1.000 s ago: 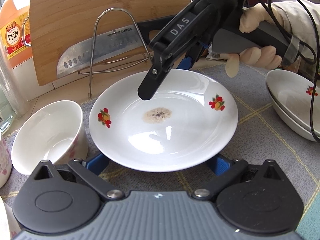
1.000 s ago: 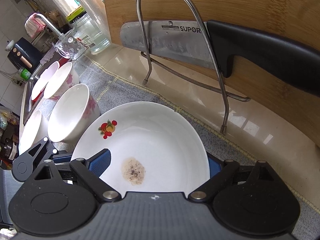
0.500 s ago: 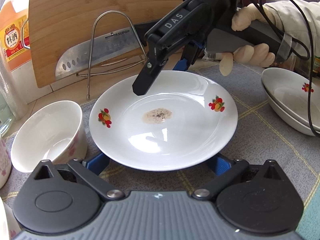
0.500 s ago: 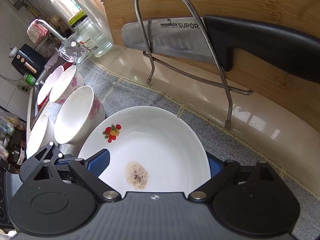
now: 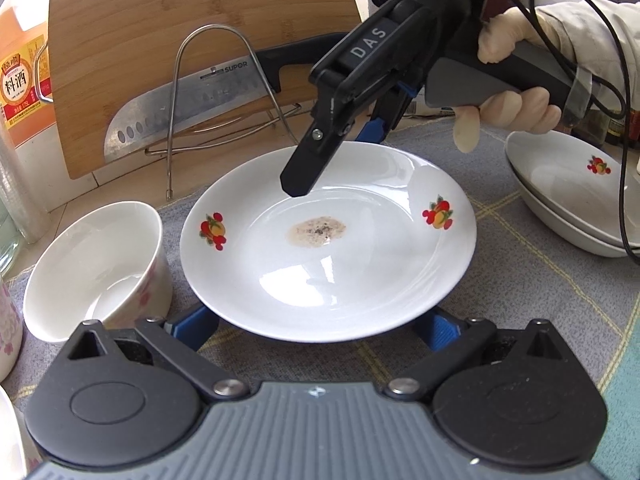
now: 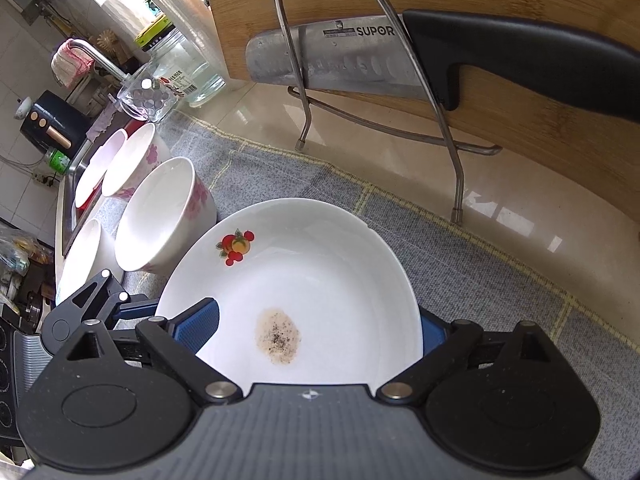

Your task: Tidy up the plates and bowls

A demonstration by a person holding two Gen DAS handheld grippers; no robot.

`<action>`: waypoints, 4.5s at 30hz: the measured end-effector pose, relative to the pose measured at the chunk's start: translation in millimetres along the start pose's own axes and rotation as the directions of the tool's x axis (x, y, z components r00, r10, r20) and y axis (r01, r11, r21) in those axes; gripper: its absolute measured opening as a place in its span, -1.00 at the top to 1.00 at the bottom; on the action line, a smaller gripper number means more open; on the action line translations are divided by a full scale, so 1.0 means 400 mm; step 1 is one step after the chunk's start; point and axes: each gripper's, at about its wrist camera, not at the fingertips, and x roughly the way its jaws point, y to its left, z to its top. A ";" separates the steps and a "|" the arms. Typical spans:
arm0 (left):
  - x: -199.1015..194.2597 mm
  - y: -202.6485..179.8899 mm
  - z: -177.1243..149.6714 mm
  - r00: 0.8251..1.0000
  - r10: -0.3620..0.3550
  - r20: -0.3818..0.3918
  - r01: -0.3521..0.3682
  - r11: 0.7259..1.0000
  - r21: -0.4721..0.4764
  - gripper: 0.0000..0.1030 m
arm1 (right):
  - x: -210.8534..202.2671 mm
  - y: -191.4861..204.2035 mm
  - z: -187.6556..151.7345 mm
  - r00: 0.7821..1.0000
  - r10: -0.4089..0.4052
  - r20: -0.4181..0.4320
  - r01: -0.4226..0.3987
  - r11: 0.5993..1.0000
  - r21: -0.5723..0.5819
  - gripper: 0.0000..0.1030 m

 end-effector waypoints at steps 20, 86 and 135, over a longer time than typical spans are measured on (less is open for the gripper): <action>0.013 0.043 -0.017 0.990 -0.136 0.035 0.137 0.991 -0.015 -0.98 | -0.001 0.009 -0.024 1.000 -0.030 0.007 0.030 0.999 -0.045 -0.97; -0.160 -0.176 0.037 0.942 -0.334 0.008 0.326 0.924 0.199 -0.98 | -0.295 0.110 -0.357 0.963 -0.172 0.207 0.146 0.980 0.136 -0.98; 0.004 -0.323 0.118 0.873 -0.477 -0.097 0.483 0.823 0.298 -0.98 | -0.388 -0.074 -0.576 0.930 -0.315 0.189 0.229 0.898 0.375 -0.99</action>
